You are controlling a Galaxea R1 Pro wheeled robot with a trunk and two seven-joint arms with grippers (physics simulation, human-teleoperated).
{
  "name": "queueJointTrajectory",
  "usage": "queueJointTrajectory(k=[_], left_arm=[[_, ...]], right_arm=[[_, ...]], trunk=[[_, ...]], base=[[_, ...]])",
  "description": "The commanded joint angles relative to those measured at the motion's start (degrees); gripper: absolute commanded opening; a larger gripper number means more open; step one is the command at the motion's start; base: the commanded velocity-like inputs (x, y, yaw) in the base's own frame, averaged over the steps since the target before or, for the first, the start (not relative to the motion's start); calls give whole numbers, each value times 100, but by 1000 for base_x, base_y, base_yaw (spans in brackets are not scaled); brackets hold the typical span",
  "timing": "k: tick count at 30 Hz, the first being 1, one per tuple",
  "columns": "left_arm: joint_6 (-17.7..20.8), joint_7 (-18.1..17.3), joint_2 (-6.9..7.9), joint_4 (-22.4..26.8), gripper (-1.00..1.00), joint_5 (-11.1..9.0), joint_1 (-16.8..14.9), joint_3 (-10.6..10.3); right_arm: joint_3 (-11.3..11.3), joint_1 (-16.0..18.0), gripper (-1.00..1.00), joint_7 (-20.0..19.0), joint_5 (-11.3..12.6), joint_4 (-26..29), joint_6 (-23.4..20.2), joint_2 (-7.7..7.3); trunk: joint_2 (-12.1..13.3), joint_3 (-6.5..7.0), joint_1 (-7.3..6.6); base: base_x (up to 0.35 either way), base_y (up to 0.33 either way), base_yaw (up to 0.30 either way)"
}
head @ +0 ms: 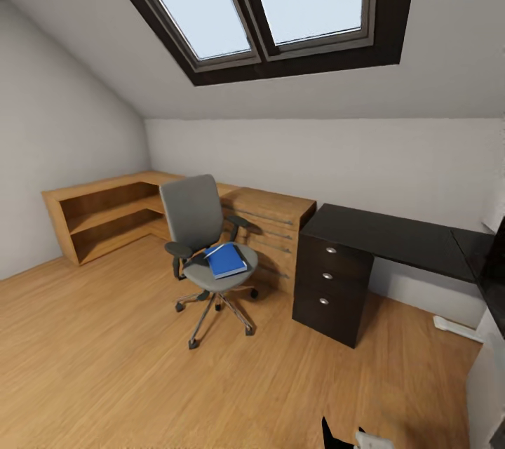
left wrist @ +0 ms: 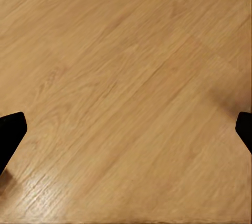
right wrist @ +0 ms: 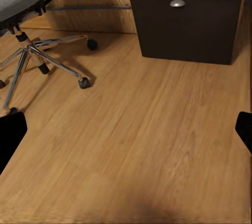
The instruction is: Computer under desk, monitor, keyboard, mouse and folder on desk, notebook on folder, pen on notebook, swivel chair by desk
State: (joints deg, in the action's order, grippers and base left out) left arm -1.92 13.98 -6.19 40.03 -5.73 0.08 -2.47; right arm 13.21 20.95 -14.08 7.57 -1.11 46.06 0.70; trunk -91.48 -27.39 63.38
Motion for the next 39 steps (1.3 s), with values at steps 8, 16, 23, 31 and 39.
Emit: queueJointTrajectory(k=[8, 16, 23, 31, 39], left_arm=[[-19, 34, 4, 4, 100, -60, 1, -26], [-21, 34, 4, 4, 100, -60, 1, -26], [-21, 34, 4, 4, 100, -60, 1, -26], [-22, 34, 4, 4, 100, -60, 1, -26], [-19, 34, 4, 4, 100, -60, 1, -26]], right_arm=[[15, 5, 100, -60, 60, -12, 13, 0], [15, 5, 100, -60, 61, -12, 13, 0], [15, 5, 100, -60, 61, -12, 14, 0], [15, 5, 100, -60, 62, -12, 15, 0], [15, 5, 100, -60, 60, -12, 14, 0]], trunk=[[319, 139, -180], [640, 283, -356], [921, 409, -510], [1242, 552, -685], [1562, 696, -861]], base=[[-340, 0, 0], [-341, 0, 0], [-341, 0, 0], [-341, 0, 0], [-341, 0, 0]])
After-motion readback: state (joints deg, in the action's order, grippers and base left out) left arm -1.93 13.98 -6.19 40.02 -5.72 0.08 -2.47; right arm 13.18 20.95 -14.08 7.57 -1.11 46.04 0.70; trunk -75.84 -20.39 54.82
